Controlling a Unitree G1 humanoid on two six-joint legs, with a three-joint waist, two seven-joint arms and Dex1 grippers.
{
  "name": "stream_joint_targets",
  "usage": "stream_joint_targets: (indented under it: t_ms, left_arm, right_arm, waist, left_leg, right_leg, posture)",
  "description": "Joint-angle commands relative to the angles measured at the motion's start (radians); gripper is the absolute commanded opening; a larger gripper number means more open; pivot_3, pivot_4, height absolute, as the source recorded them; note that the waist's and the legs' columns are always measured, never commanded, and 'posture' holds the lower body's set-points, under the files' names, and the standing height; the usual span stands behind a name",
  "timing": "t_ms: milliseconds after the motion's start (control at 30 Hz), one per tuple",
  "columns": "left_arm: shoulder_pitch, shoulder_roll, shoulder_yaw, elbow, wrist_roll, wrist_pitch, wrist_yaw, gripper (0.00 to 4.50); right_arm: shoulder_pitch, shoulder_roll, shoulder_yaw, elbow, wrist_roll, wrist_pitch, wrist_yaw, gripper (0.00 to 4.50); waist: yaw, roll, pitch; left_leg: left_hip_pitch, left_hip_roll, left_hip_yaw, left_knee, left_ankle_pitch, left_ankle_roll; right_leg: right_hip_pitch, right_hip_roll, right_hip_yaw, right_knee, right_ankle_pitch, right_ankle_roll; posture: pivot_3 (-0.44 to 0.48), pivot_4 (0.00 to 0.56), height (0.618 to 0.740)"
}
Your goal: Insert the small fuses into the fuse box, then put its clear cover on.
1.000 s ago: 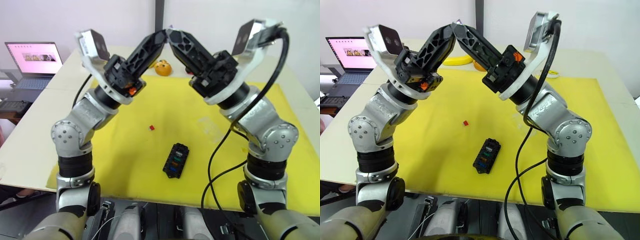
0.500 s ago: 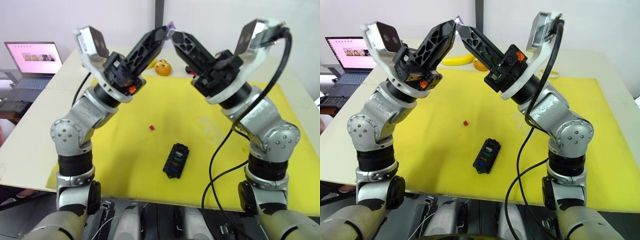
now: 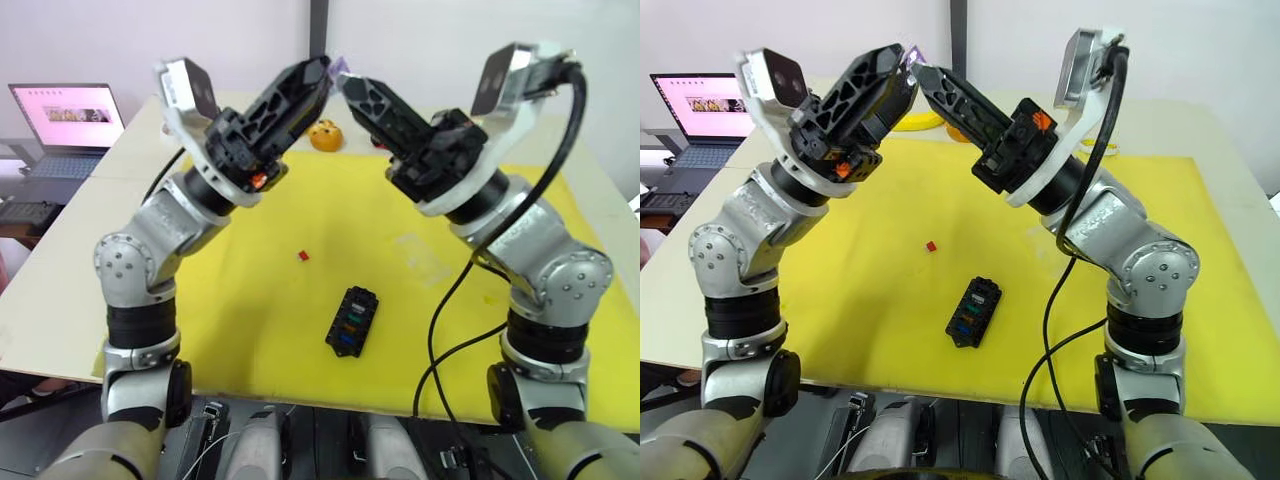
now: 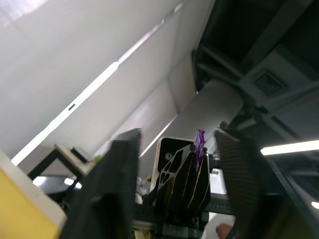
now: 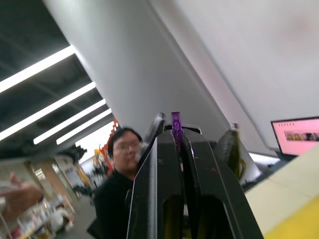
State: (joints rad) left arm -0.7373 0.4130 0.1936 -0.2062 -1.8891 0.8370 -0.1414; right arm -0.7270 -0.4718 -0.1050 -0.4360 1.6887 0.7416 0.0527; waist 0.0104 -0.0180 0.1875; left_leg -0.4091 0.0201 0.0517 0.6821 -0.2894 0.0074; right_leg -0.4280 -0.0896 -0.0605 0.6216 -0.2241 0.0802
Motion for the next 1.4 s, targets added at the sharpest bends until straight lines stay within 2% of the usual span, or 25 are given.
stream_joint_targets:
  t_ms: [33, 133, 200, 267, 333, 400, 500, 600, 700, 900, 1400]
  left_arm:
    - [-0.028, 0.111, 0.036, 0.014, -0.045, 0.078, -0.059, 4.47]
    - [-0.015, 0.292, 0.058, 0.053, -0.054, 0.220, -0.182, 4.47]
    - [0.005, 0.400, 0.066, 0.067, -0.013, 0.310, -0.293, 4.47]
    - [0.047, 0.525, 0.032, 0.004, 0.208, 0.336, -0.510, 4.47]
    - [0.104, 0.632, -0.063, -0.080, 0.486, 0.220, -0.750, 4.47]
    - [0.152, 0.690, -0.148, -0.119, 0.705, 0.071, -0.930, 4.47]
    - [0.208, 0.678, -0.221, -0.119, 0.921, -0.131, -1.088, 4.47]
    - [0.235, 0.631, -0.255, -0.099, 1.050, -0.259, -1.161, 4.47]
    - [0.239, 0.585, -0.264, -0.087, 1.088, -0.276, -1.182, 4.47]
    - [0.235, 0.529, -0.276, -0.068, 1.165, -0.314, -1.213, 4.47]
    - [0.244, 0.489, -0.275, -0.097, 1.214, -0.297, -1.223, 4.47]
  right_arm:
    - [-0.004, -0.098, -0.016, -0.004, -0.061, 0.067, 0.126, 0.00]
    - [0.016, -0.228, -0.002, 0.002, -0.185, 0.126, 0.309, 0.00]
    - [0.051, -0.294, 0.002, 0.008, -0.268, 0.134, 0.419, 0.00]
    - [0.106, -0.366, 0.028, 0.002, -0.406, 0.102, 0.562, 0.00]
    - [0.170, -0.422, 0.064, -0.006, -0.548, 0.044, 0.684, 0.00]
    - [0.226, -0.443, 0.089, -0.010, -0.650, -0.010, 0.757, 0.00]
    - [0.314, -0.445, 0.129, -0.023, -0.808, -0.103, 0.820, 0.00]
    - [0.382, -0.437, 0.154, -0.038, -0.909, -0.161, 0.854, 0.00]
    - [0.435, -0.409, 0.148, -0.065, -0.935, -0.170, 0.843, 0.00]
    - [0.475, -0.335, 0.155, -0.076, -1.007, -0.189, 0.790, 0.00]
    - [0.561, -0.283, 0.176, -0.059, -1.124, -0.242, 0.826, 0.00]
  waist:
    - [0.000, 0.001, 0.000]
    - [-0.001, 0.001, 0.001]
    - [0.000, 0.001, 0.002]
    - [0.000, 0.001, 0.002]
    - [0.002, 0.001, 0.002]
    - [0.004, 0.002, 0.002]
    - [0.004, 0.002, 0.003]
    - [0.004, 0.002, 0.003]
    - [0.004, 0.002, 0.003]
    - [0.003, 0.002, 0.003]
    - [0.002, 0.002, 0.003]
  left_leg:
    - [0.000, 0.000, 0.000, 0.000, 0.000, 0.000]
    - [0.000, 0.001, 0.001, -0.001, 0.000, 0.000]
    - [0.000, 0.002, 0.001, -0.001, 0.000, 0.000]
    - [0.000, 0.003, 0.002, -0.002, 0.000, 0.000]
    - [0.000, 0.001, 0.004, -0.003, -0.001, 0.000]
    - [-0.001, 0.000, 0.005, -0.004, -0.001, 0.000]
    - [-0.002, 0.002, 0.006, -0.004, -0.001, 0.000]
    - [-0.007, 0.004, 0.006, -0.002, -0.001, 0.000]
    - [-0.015, 0.005, 0.006, 0.000, 0.000, 0.000]
    - [-0.016, 0.006, 0.006, 0.001, 0.000, 0.000]
    - [-0.014, 0.007, 0.005, 0.002, 0.000, -0.001]
  right_leg:
    - [0.000, 0.000, 0.000, 0.000, 0.000, 0.000]
    - [0.000, 0.002, 0.000, -0.002, -0.001, -0.002]
    - [0.000, 0.002, 0.000, -0.003, -0.002, -0.003]
    - [0.000, 0.003, 0.000, -0.005, -0.002, -0.003]
    - [-0.001, 0.003, 0.000, -0.007, -0.002, -0.003]
    - [-0.001, 0.003, 0.000, -0.008, -0.003, -0.004]
    - [-0.002, 0.001, 0.000, -0.010, -0.003, -0.006]
    - [-0.007, 0.001, 0.001, -0.010, -0.003, -0.007]
    - [-0.014, 0.002, 0.001, -0.008, -0.002, -0.007]
    - [-0.015, 0.006, 0.001, -0.007, 0.000, -0.003]
    - [-0.014, 0.008, 0.001, -0.003, 0.001, -0.002]
  posture:
    - [0.000, 0.150, 0.737]
    - [0.000, 0.150, 0.737]
    - [0.000, 0.150, 0.737]
    - [0.000, 0.150, 0.737]
    - [0.000, 0.150, 0.737]
    - [0.000, 0.150, 0.737]
    - [0.000, 0.150, 0.737]
    - [0.000, 0.150, 0.737]
    - [0.000, 0.150, 0.737]
    - [0.000, 0.150, 0.737]
    - [0.000, 0.150, 0.737]
